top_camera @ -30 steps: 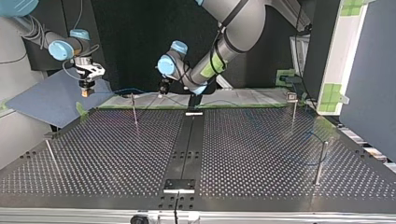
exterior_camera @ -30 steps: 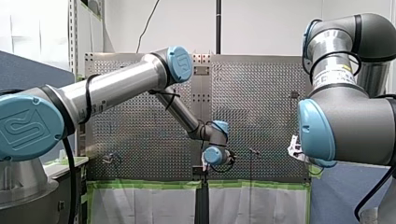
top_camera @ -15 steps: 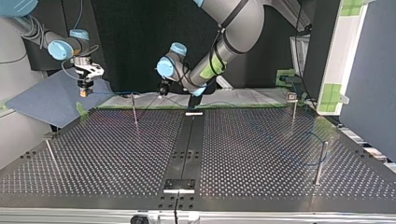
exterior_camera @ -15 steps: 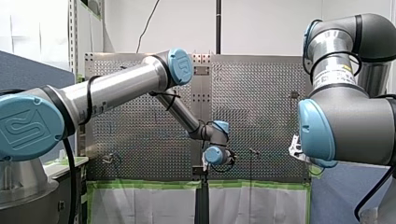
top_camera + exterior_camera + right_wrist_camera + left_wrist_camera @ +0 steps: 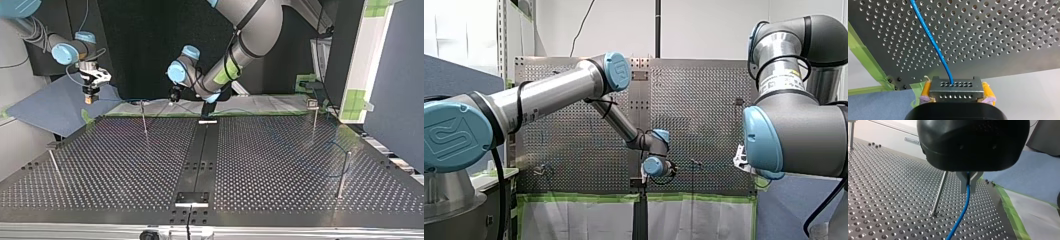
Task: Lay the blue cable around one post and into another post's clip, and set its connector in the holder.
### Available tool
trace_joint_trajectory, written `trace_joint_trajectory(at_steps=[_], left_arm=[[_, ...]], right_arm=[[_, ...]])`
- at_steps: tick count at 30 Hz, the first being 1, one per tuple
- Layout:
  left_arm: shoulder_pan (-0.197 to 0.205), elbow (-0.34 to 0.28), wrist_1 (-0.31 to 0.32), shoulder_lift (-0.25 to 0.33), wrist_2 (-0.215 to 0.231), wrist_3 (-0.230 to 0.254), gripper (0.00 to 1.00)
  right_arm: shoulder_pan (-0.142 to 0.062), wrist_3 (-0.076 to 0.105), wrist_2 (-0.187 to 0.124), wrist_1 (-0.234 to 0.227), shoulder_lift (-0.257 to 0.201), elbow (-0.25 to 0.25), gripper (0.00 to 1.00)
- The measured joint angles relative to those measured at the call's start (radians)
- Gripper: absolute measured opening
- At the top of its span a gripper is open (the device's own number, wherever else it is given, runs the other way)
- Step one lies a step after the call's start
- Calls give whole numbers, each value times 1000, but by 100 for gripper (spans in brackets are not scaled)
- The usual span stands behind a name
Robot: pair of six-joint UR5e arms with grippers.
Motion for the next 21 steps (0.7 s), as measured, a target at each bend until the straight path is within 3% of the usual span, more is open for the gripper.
trace_joint_trajectory(at_steps=[21], left_arm=[[2, 18, -20, -1, 4, -1, 0]], right_arm=[[4, 1, 29, 10, 2, -11, 0]])
